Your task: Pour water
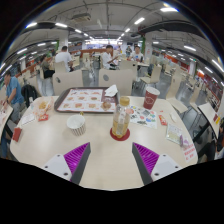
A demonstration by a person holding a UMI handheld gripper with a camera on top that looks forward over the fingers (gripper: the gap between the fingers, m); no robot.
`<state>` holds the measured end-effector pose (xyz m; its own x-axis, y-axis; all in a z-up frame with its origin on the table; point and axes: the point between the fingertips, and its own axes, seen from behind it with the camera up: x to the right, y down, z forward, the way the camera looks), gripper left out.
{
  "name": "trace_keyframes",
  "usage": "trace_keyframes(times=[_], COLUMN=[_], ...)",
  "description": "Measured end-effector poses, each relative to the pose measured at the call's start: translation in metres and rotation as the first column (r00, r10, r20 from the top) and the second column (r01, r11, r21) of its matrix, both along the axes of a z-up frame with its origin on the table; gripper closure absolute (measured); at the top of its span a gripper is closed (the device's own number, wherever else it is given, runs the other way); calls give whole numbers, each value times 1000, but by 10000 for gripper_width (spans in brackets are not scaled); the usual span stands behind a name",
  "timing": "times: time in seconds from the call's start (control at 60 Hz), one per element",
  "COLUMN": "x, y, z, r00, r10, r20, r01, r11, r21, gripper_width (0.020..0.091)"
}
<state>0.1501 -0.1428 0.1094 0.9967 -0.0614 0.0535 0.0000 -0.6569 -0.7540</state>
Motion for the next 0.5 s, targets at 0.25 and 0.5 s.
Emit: trace_keyframes(times=[0.25,0.5], x=[-30,-38], y=[-66,-79], z=[35,49], r00=[1000,999], r10=[-21,-32], r20=[-1,-4], r01=[21,32], r11=[1000,999], r21=[8,33], gripper_width=[251,254])
